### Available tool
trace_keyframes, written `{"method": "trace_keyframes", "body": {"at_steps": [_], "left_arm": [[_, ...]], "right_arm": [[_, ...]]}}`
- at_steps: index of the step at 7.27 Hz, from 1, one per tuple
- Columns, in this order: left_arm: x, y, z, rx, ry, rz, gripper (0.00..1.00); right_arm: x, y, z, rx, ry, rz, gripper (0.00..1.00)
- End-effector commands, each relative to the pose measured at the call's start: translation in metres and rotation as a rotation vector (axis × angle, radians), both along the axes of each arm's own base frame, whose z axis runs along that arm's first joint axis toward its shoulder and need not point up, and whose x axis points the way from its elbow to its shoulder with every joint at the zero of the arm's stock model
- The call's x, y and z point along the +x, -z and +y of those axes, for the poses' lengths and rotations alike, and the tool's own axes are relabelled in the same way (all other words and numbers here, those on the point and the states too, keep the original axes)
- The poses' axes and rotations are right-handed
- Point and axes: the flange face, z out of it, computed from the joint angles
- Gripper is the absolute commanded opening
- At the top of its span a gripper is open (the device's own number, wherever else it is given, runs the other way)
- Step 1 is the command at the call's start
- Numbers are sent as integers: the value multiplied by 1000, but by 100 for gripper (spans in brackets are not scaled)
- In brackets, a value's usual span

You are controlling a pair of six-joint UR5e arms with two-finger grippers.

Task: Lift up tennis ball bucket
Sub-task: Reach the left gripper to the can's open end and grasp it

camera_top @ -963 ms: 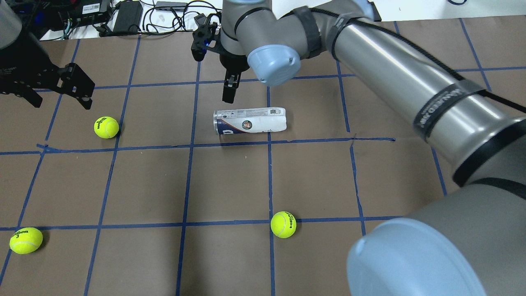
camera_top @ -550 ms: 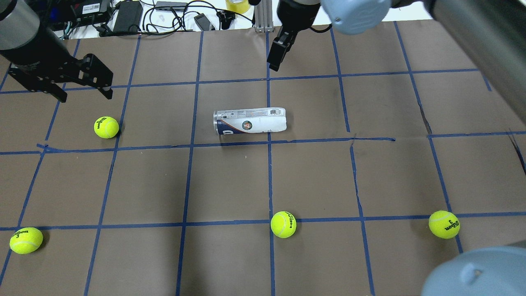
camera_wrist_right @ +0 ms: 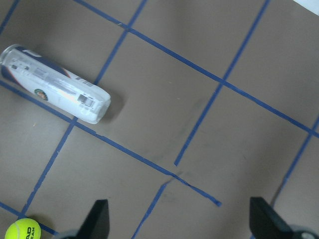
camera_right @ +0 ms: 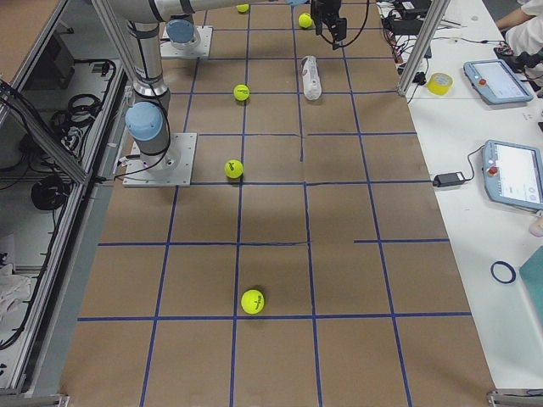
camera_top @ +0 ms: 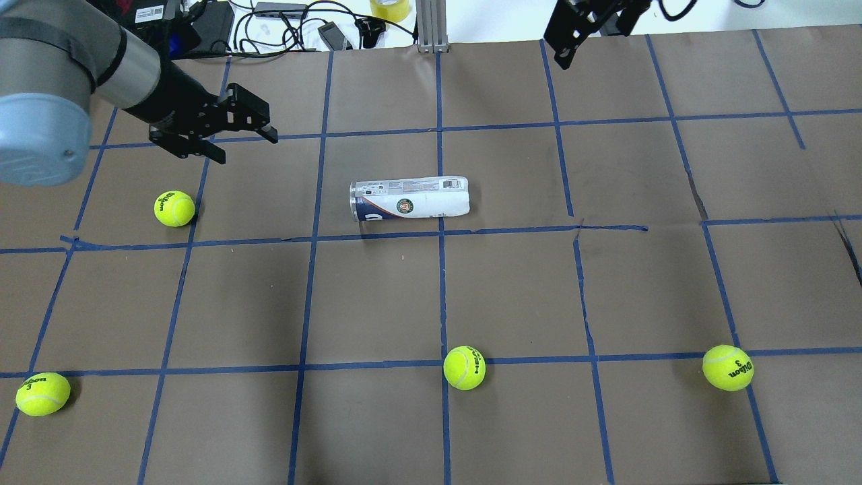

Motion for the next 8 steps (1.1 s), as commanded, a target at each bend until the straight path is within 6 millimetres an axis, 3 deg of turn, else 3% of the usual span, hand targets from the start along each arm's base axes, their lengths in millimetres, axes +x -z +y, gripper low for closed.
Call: {"method": "trace_keyframes", "body": {"at_steps": [1, 4, 5, 8], "left_arm": [[-10, 48, -18, 2, 10, 93, 100], [-23, 125, -48, 33, 31, 184, 100], [-38, 138, -50, 50, 49, 225, 100], [-47, 173, -51, 110, 59, 237, 100]], "right_arm": [[-13, 6, 20, 70, 127, 63, 100], [-13, 18, 21, 94, 265, 28, 100], [-12, 21, 23, 105, 292, 29, 100], [-13, 21, 24, 104, 283, 26, 100]]}}
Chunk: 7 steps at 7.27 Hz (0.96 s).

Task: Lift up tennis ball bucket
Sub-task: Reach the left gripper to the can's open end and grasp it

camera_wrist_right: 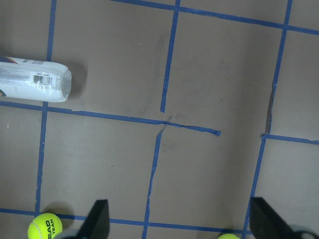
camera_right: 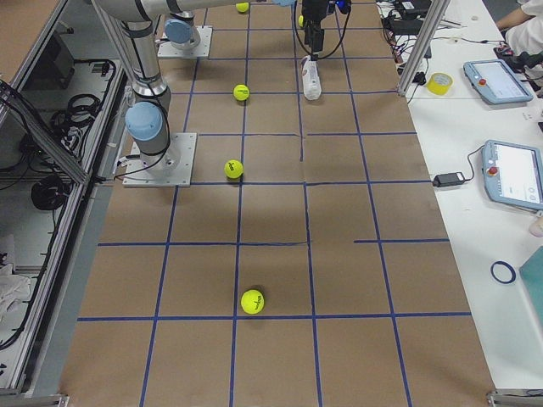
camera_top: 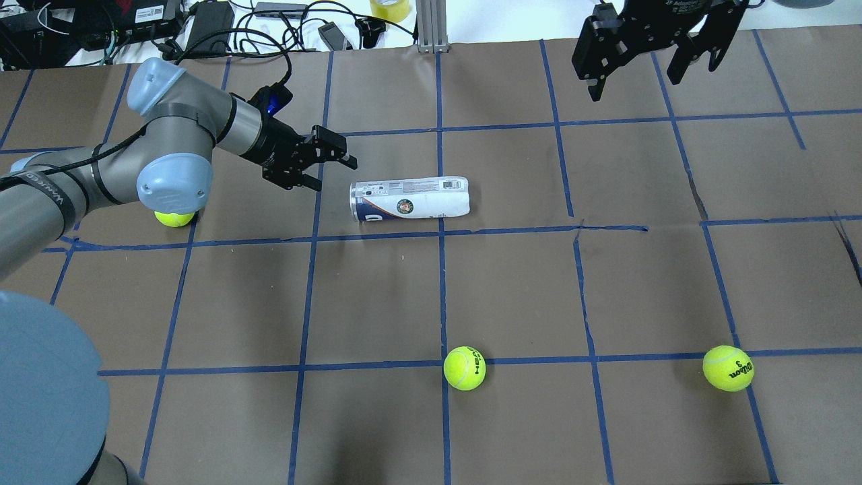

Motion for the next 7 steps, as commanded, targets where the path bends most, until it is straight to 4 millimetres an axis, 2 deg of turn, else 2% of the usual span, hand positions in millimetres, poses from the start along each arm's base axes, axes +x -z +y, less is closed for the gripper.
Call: {"method": "trace_keyframes", "body": {"at_steps": [1, 3, 5, 6, 7], "left_arm": [[-9, 26, -1, 39, 13, 10, 100], [-30, 38, 2, 63, 38, 57, 100], [-40, 43, 6, 77, 46, 95, 100], [-40, 45, 9, 82, 48, 91, 91], [-40, 41, 9, 74, 44, 96, 36]], "right_arm": [[0, 1, 1, 4, -5, -1, 100], [0, 4, -2, 5, -8, -5, 100], [1, 6, -2, 9, -8, -7, 100], [1, 7, -3, 8, -8, -7, 100], [1, 7, -3, 9, -8, -7, 100]]}}
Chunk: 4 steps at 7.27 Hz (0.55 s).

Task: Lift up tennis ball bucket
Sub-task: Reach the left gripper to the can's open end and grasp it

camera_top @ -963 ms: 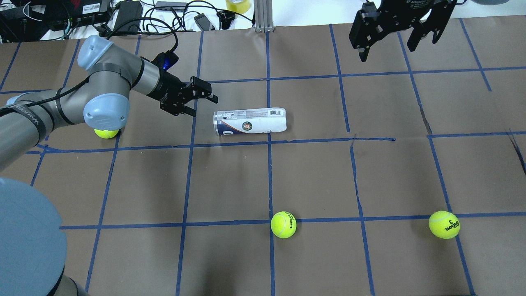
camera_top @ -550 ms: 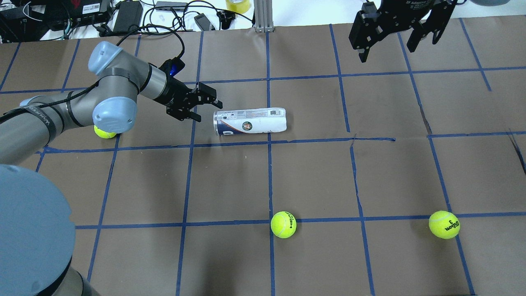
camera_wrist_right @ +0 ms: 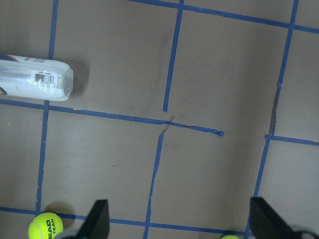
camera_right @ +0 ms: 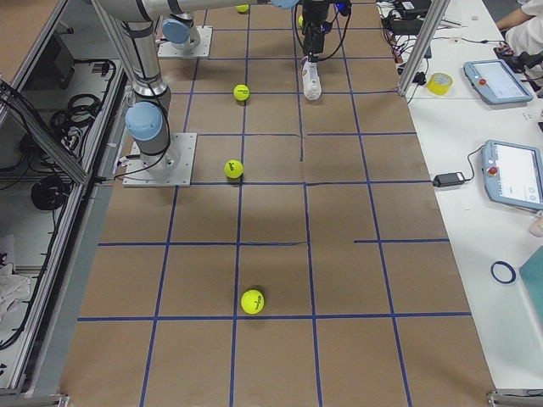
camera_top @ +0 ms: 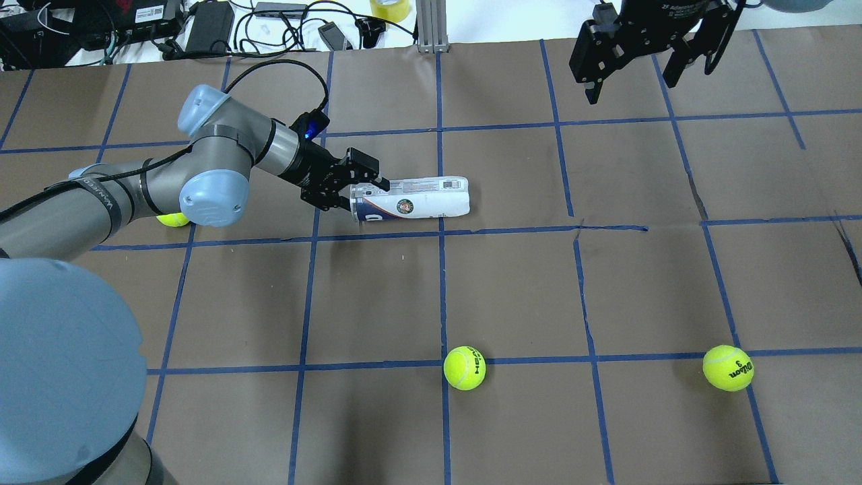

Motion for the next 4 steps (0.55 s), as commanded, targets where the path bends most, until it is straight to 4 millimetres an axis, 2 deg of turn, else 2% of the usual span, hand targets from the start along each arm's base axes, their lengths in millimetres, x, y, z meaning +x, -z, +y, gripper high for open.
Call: {"method": "trace_keyframes", "body": {"at_steps": [1, 2, 4], "left_arm": [[-1, 1, 2, 16, -3, 6, 0], [-3, -5, -2, 43, -65, 30, 0], [-2, -57, -24, 49, -190, 12, 0]], "right_arm": [[0, 3, 0, 6, 0, -1, 100], [0, 8, 0, 15, 0, -1, 100], [0, 19, 2, 37, -3, 1, 100]]}}
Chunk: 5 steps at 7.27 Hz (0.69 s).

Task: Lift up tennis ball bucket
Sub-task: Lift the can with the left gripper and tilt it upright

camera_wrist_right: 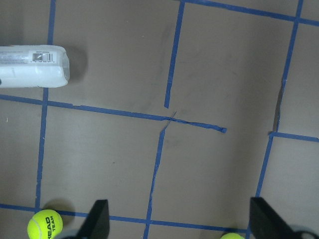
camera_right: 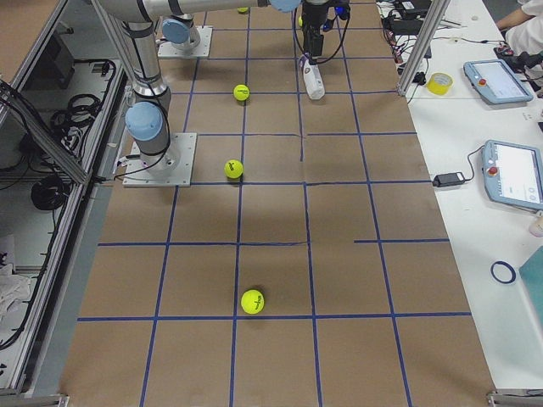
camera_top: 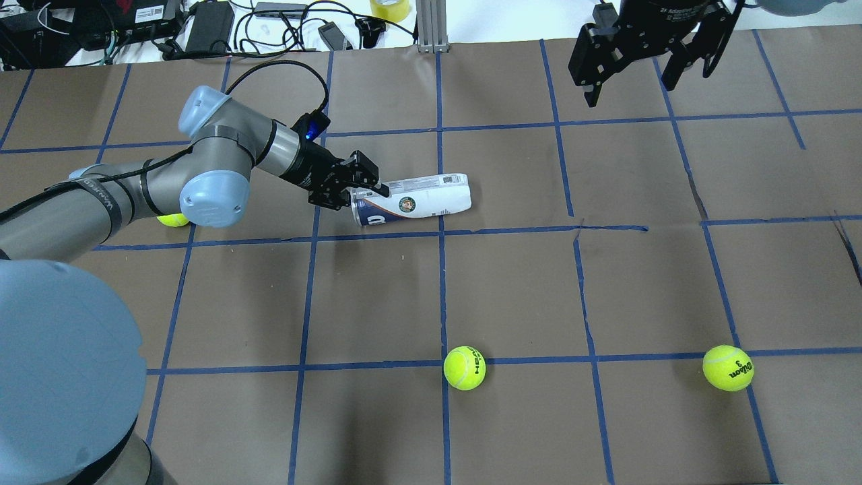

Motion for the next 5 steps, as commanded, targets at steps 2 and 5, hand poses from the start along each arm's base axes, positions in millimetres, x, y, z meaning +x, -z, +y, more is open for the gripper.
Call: {"method": "trace_keyframes", "body": {"at_steps": [2, 5], "left_arm": [[4, -112, -51, -21, -212, -105, 0], [-31, -195, -69, -167, -130, -459, 0]], "right_arm": [[0, 6, 2, 13, 0, 2, 100], [0, 7, 1, 13, 0, 2, 100]]}}
